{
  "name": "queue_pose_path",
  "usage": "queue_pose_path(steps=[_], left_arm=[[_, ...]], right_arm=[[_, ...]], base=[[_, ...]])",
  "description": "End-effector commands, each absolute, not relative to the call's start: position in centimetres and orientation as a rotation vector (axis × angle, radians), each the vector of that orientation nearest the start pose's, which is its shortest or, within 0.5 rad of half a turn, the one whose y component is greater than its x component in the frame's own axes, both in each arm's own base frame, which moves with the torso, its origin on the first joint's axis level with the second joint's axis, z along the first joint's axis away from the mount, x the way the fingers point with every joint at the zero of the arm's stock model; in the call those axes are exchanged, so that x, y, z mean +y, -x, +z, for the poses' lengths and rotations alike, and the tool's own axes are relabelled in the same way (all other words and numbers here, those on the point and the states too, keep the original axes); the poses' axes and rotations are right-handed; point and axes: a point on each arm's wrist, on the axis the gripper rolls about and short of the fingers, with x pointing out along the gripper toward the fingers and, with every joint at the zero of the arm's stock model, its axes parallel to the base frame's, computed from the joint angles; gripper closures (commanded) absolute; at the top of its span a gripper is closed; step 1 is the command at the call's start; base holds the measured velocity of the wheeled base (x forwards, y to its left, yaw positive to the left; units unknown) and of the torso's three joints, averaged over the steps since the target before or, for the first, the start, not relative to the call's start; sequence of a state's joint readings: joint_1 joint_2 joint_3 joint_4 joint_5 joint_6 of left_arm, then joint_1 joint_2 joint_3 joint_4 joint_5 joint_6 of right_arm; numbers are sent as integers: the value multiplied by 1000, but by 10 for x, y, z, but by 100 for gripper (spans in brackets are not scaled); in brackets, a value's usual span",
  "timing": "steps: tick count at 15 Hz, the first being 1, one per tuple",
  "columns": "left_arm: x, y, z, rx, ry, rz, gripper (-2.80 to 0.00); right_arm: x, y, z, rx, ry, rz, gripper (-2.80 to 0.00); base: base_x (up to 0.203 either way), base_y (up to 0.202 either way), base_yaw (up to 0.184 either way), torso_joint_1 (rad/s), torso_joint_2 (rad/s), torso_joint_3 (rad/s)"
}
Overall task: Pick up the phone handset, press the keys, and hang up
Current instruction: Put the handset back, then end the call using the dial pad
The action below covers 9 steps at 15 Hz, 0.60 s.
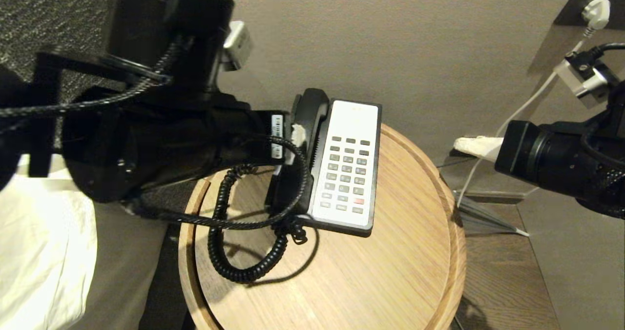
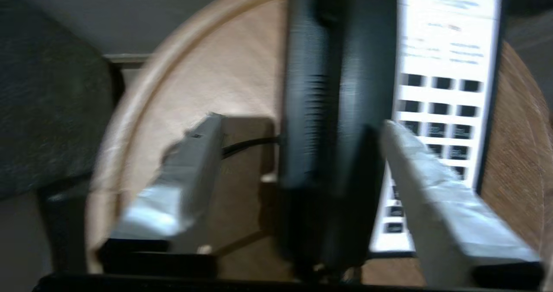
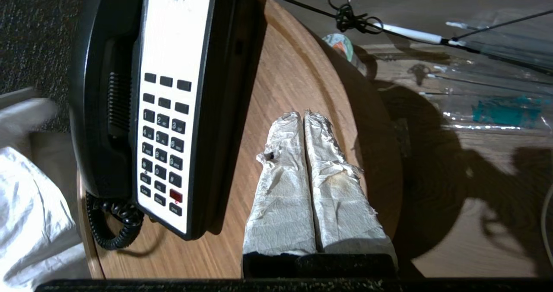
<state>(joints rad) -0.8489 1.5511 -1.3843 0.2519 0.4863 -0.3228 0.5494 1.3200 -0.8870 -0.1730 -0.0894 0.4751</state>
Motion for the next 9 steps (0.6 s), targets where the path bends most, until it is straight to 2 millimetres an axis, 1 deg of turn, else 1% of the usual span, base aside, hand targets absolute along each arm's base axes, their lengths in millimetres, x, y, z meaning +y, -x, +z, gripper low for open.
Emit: queue_pose_path(steps=[1,4,6,8,9], left_arm=[[-148,-160,319,328,118,-272,0],[-103,-126,324,278,206,-304,0],[-73,-106,331,215,304,-276,0],[-48,-84,337,154,391,-266,0],[-39,-73,337,131,421,-270,0]], right_arm=[[112,-184,261,351,-388,403,0],[116,-178,268,363,-400,521,0],[125,-174,275,366,-407,605,0],[134,-171,275,397,-403,691,0],[141,-168,274,413,-396,721,0]], base=[[0,0,0,0,0,0],[0,0,0,0,0,0],[0,0,0,0,0,0],[0,0,0,0,0,0],[0,0,0,0,0,0]])
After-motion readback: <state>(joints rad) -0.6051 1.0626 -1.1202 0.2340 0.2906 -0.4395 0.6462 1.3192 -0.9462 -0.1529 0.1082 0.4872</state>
